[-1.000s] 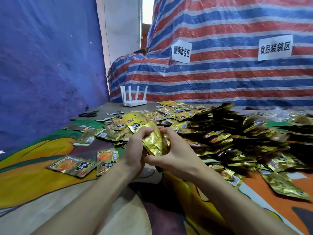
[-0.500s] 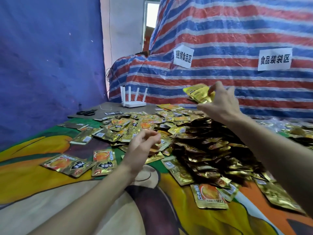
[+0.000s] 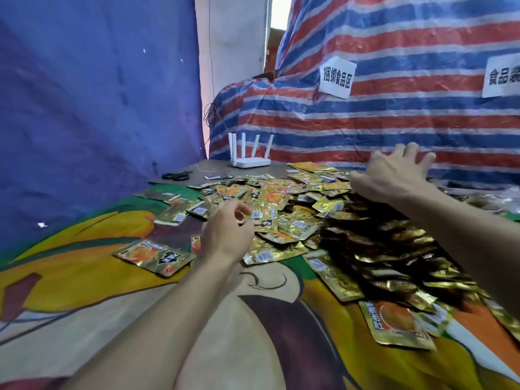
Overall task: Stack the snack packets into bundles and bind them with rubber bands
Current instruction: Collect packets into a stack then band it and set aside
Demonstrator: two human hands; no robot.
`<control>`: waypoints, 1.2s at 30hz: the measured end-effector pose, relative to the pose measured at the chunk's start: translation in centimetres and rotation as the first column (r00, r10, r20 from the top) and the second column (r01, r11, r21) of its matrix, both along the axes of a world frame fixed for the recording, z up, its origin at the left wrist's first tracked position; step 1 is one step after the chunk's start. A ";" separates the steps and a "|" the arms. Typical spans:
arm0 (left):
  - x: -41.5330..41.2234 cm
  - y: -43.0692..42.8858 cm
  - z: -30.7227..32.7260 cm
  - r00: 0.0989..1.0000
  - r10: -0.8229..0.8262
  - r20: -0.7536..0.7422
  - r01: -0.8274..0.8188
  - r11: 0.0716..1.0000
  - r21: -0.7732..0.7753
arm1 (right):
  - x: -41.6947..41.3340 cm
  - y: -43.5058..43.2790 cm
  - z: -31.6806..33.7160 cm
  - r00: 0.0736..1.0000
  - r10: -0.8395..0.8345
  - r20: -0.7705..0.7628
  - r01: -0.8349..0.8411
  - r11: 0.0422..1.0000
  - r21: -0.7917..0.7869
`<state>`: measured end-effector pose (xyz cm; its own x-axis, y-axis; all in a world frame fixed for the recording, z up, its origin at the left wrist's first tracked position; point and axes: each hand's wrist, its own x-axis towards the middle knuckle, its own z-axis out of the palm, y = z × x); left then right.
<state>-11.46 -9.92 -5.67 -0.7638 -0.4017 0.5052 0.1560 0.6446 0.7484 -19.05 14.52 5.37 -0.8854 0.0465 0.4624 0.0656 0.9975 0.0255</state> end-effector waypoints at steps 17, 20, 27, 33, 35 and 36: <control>-9.4 1.1 1.5 0.804 0.254 0.538 -0.065 0.936 -0.346 | -0.9 -10.0 -7.9 0.636 0.462 0.618 -0.438 0.875 -0.205; -11.7 1.7 1.3 0.721 0.256 0.644 0.012 0.924 -0.381 | -1.4 -9.8 -8.1 0.558 0.432 0.709 -0.386 0.891 -0.240; -11.1 0.3 3.5 0.835 0.219 0.505 0.130 0.812 -0.568 | -1.3 -9.7 -7.2 0.667 0.483 0.567 -0.554 0.831 -0.055; -9.0 -2.4 3.2 0.858 0.234 0.457 0.073 0.826 -0.560 | 1.0 -10.3 -7.0 0.648 0.632 0.425 -0.746 0.639 0.189; -8.2 -2.8 3.1 0.846 0.245 0.473 0.056 0.842 -0.537 | 1.9 -10.6 -6.8 0.639 0.638 0.429 -0.760 0.608 0.229; -7.6 -2.9 3.0 0.845 0.248 0.473 0.040 0.854 -0.519 | 2.2 -10.7 -6.8 0.636 0.635 0.438 -0.764 0.601 0.237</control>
<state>-19.09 -12.83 -2.62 -0.9309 -0.3010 0.2067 -0.2410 0.9318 0.2716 -16.87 3.83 -1.42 -0.6506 -0.7590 0.0242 -0.7227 0.6286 0.2871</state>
